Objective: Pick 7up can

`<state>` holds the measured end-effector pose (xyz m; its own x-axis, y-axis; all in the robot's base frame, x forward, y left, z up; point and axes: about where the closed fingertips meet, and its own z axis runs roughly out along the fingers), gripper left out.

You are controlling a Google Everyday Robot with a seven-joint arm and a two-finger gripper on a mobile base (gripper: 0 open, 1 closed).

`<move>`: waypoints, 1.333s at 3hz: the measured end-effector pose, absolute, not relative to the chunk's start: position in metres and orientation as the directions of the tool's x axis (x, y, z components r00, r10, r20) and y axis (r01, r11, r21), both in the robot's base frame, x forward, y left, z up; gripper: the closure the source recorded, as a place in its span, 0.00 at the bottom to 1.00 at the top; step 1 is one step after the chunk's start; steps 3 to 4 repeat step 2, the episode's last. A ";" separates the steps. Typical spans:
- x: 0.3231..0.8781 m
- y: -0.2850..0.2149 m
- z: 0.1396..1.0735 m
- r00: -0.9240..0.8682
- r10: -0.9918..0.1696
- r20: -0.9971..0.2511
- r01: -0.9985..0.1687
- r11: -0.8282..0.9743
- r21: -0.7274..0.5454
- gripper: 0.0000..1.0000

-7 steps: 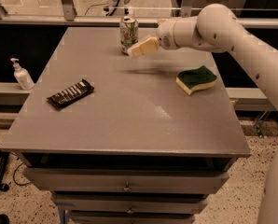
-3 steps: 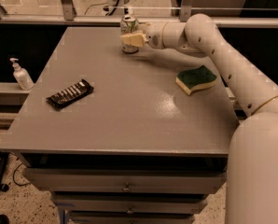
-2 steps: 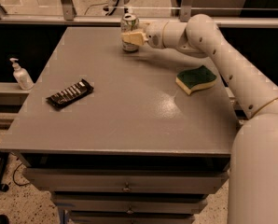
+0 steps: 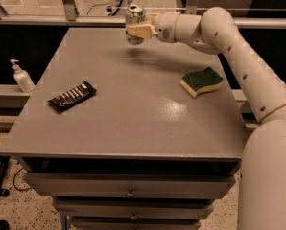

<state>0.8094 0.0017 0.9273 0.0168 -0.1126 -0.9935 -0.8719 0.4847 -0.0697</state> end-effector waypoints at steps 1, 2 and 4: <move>0.809 -0.020 0.973 0.099 -0.103 -0.990 -0.869 0.475 -0.137 1.00; 0.809 -0.019 0.973 0.099 -0.103 -0.990 -0.870 0.475 -0.137 1.00; 0.809 -0.019 0.973 0.099 -0.103 -0.990 -0.870 0.475 -0.137 1.00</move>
Offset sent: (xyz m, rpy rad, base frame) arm -0.0016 -0.0127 0.0282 0.0021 -0.0519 0.0153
